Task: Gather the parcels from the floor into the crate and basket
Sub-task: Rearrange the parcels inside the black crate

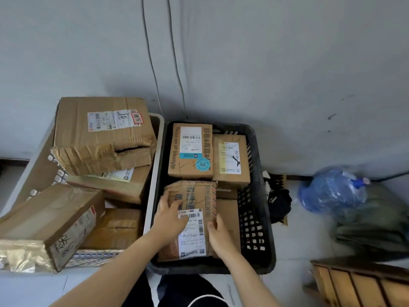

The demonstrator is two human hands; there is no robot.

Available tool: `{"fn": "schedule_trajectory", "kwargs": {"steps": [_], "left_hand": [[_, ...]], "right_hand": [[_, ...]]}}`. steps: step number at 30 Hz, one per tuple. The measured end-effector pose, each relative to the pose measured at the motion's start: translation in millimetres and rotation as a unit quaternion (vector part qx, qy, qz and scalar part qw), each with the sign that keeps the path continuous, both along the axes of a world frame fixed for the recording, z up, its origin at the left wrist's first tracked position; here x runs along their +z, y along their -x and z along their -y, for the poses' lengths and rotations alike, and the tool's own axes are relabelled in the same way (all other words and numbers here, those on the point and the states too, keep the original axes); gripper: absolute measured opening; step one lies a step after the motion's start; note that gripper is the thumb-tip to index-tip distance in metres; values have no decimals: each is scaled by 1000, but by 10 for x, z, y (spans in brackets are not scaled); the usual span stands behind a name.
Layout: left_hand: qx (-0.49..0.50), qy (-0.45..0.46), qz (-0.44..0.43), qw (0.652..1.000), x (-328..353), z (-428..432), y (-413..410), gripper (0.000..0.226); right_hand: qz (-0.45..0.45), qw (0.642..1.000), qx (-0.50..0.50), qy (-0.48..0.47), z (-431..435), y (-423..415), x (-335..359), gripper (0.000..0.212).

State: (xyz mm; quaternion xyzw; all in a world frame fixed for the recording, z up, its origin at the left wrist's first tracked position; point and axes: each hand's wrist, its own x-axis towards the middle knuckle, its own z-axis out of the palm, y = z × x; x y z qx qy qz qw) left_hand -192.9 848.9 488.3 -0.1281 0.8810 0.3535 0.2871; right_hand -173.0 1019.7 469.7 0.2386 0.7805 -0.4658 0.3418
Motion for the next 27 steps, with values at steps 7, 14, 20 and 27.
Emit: {"fn": "schedule_trajectory", "kwargs": {"steps": [7,14,20,27], "left_hand": [[-215,79,-66,971,-49,-63,-63,62],[-314,58,-47,946,-46,-26,-171,54],[-363,108,-29,925,-56,91,-149,64],[-362,100,15,927,-59,114,-96,64]], "right_hand": [[-69,993,51,-77,-197,-86,-77,39],[-129,948,70,-283,-464,-126,-202,71],[29,984,9,-177,-533,-67,-290,120],[-130,937,36,-323,-550,-114,10,84]]}}
